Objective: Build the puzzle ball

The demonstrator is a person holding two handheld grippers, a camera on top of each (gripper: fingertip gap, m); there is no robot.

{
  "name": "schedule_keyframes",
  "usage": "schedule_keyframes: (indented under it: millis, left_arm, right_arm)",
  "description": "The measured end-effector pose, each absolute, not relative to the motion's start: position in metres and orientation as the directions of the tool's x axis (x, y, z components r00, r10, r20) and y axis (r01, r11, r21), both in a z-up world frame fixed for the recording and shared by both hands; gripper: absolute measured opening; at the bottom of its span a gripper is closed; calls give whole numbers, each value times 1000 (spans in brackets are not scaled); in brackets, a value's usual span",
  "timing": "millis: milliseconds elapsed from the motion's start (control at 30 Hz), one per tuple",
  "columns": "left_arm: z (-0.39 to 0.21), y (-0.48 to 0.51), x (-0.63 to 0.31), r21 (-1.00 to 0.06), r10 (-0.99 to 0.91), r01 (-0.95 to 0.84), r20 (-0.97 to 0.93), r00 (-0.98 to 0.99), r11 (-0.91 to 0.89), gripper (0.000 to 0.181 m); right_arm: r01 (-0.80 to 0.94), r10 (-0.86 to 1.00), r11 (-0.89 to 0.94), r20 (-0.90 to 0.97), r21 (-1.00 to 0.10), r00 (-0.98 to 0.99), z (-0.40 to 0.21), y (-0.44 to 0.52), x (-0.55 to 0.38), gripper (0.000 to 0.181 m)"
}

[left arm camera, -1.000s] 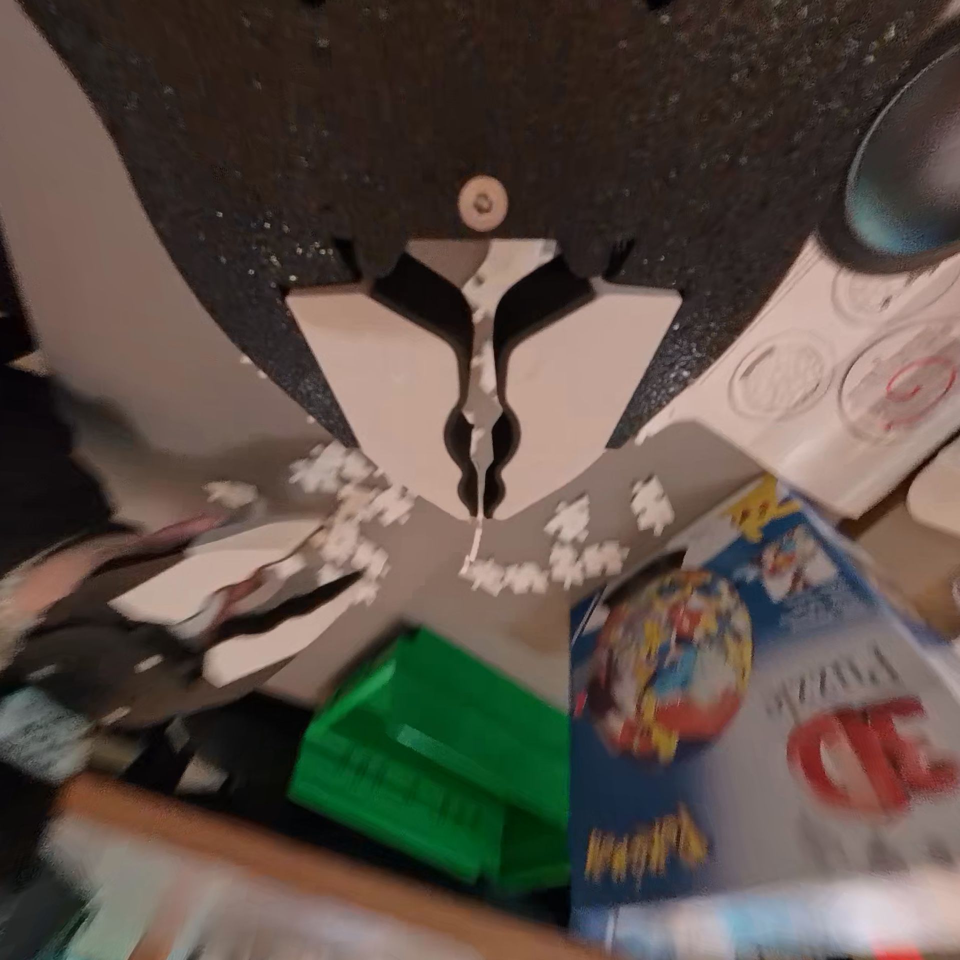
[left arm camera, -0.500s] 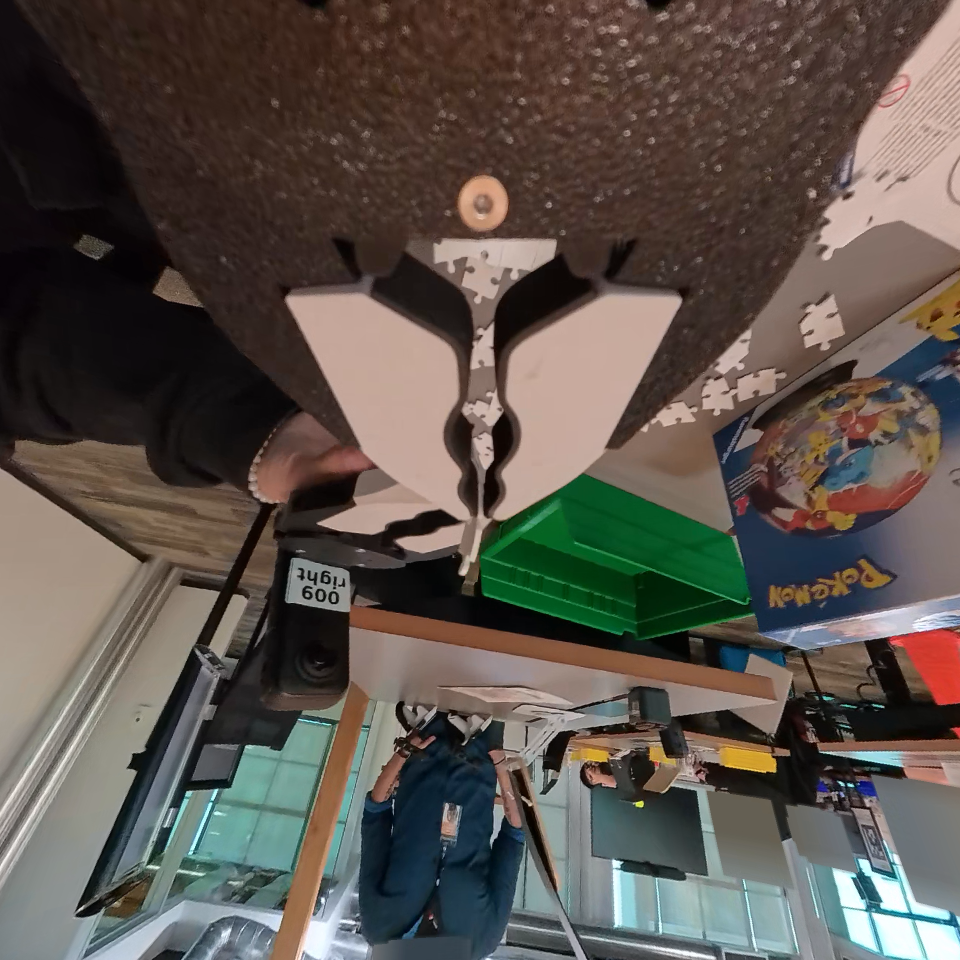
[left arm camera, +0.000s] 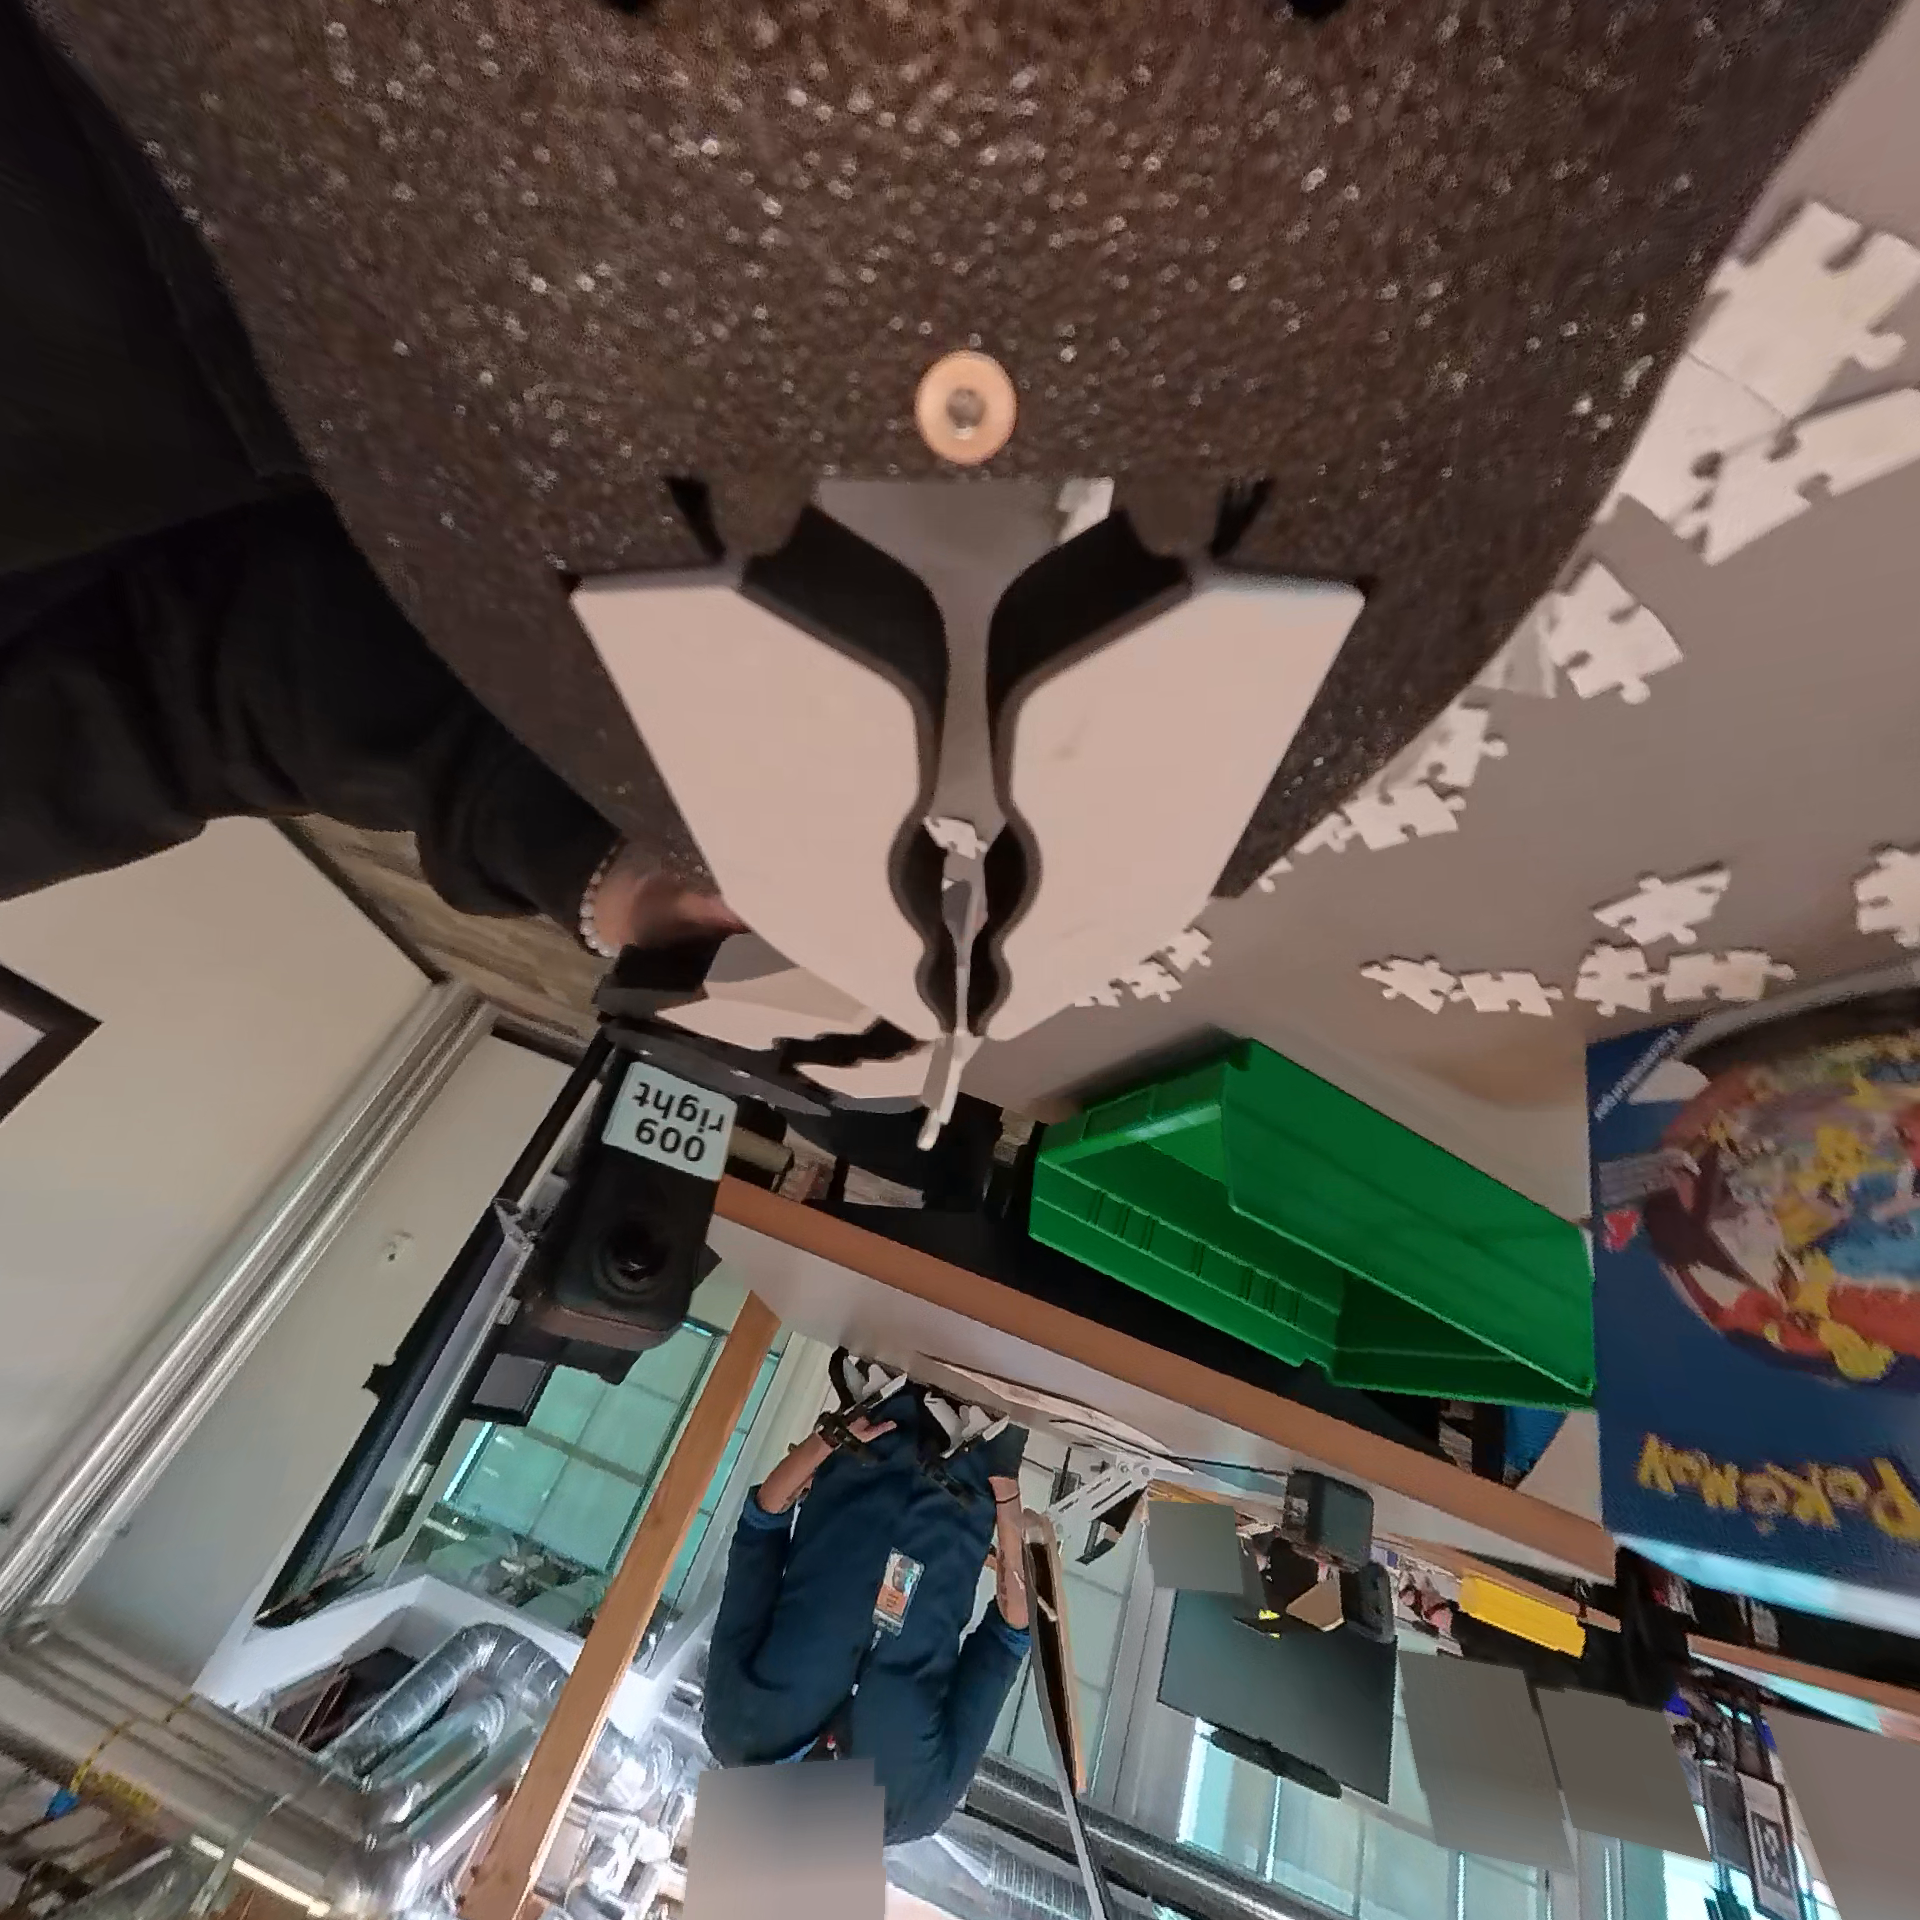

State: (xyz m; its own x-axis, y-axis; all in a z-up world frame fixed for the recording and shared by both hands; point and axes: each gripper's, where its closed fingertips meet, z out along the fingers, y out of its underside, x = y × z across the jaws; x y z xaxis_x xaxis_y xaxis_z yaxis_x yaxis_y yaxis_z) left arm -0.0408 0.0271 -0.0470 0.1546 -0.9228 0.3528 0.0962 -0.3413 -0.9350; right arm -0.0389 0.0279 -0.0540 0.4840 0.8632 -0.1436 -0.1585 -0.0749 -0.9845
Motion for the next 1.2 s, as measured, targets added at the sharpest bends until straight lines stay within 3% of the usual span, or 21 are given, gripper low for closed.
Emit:
schedule_keyframes:
  millis: [100,167,433,533,733,1000,1200]
  left_arm:
    - [-66,12,-38,-918,-907,94,396,147,-385,2]
    - [-78,4,-34,-913,-900,88,407,155,-398,2]
    - [-105,-5,-15,-940,-916,-11,331,226,-342,3]
    - [-116,-15,-8,-961,-939,-120,211,270,-251,12]
    - [-127,-31,-5,-957,-957,-283,-27,287,-58,13]
    - [-133,-38,-3,-948,-967,-314,-31,253,-52,26]
    - [-131,-27,-12,-942,-969,-326,-4,247,-80,23]
  right_arm:
    - [-176,854,-91,-168,-980,493,-66,23,-37,25]
    - [-169,895,-104,-167,-980,413,-72,9,-41,10]
    - [-108,872,-198,-225,-974,436,-98,-3,-22,3]
    - [-20,873,-180,-170,-983,456,-106,-16,-11,3]
    - [114,849,-214,-127,-970,513,-125,-28,15,3]
    - [150,861,-235,-135,-960,490,-134,-37,9,3]
    - [166,891,-206,-114,-964,440,-123,-32,-4,2]
